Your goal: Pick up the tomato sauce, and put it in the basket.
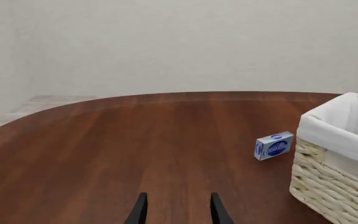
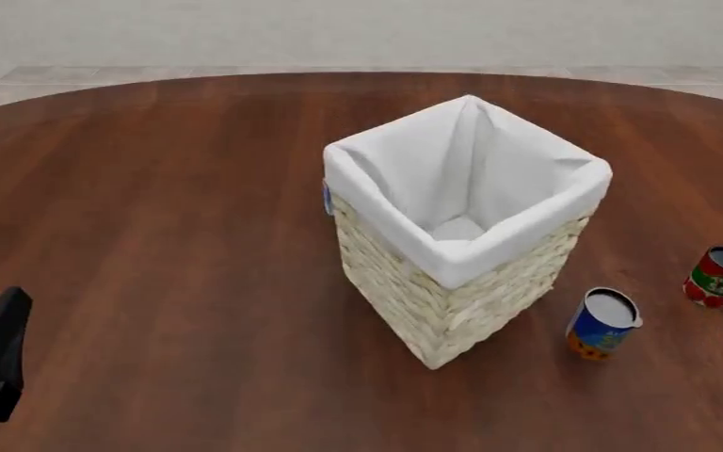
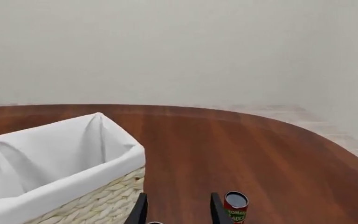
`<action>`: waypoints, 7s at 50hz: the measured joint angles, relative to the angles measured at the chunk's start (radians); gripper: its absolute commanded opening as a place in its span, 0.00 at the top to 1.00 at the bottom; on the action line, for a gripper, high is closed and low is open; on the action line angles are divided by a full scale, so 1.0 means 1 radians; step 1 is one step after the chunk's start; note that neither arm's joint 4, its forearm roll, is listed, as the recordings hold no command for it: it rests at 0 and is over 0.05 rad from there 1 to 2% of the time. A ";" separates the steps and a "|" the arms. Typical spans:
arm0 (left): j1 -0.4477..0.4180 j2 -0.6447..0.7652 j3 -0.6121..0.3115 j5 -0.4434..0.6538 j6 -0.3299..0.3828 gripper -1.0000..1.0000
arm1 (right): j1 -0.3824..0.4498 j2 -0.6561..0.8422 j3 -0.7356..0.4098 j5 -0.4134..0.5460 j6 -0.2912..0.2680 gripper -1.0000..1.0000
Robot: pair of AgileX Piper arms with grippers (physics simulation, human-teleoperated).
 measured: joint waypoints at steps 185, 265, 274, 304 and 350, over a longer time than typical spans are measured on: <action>0.000 0.000 0.000 0.000 0.000 0.00 | -0.368 1.579 -0.059 -1.273 -0.022 0.00; 0.000 0.000 0.000 0.000 0.000 0.00 | -0.366 1.980 -0.301 -1.292 -0.037 0.00; 0.000 0.000 0.000 0.000 0.000 0.00 | -0.355 1.974 -0.297 -1.292 -0.018 1.00; 0.000 0.000 0.000 0.000 0.000 0.00 | -0.303 1.692 -0.145 -1.250 -0.028 1.00; 0.000 0.000 0.000 0.000 0.000 0.00 | -0.201 0.992 -0.161 -0.647 -0.025 1.00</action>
